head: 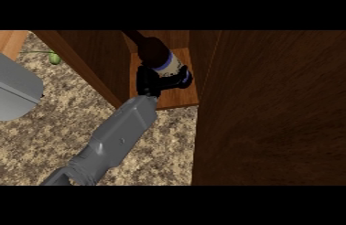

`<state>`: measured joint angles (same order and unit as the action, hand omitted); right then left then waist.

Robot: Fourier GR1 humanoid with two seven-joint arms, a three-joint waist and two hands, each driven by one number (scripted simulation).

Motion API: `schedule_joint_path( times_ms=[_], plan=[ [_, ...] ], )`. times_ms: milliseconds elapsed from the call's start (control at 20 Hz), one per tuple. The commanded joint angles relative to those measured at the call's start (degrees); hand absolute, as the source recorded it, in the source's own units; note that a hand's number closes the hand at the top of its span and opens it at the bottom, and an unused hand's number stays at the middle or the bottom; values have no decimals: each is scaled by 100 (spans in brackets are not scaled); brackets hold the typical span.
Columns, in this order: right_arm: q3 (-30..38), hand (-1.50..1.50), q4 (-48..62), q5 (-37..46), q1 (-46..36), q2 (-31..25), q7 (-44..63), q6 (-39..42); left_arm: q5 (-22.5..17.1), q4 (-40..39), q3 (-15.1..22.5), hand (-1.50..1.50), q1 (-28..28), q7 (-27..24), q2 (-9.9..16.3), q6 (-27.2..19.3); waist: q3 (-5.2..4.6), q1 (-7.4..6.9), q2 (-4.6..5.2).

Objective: Pick up the wine, place it into the cabinet and close the cabinet

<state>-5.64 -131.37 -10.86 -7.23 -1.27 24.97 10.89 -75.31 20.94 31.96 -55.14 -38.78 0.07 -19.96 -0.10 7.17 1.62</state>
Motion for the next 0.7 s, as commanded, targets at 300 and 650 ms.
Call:
schedule_joint_path(
  times_ms=[300, 650],
  plan=[
    [83, -150, -8, -105, 206, -77, -161, 154, -739, 40, 155, -150, 21, -484, -7, -135, 4, 49, 24],
    [96, -150, 153, -78, -39, -11, -149, 59, -1133, 4, 368, -150, -221, -516, -7, -386, 3, 114, 60]
  ],
)
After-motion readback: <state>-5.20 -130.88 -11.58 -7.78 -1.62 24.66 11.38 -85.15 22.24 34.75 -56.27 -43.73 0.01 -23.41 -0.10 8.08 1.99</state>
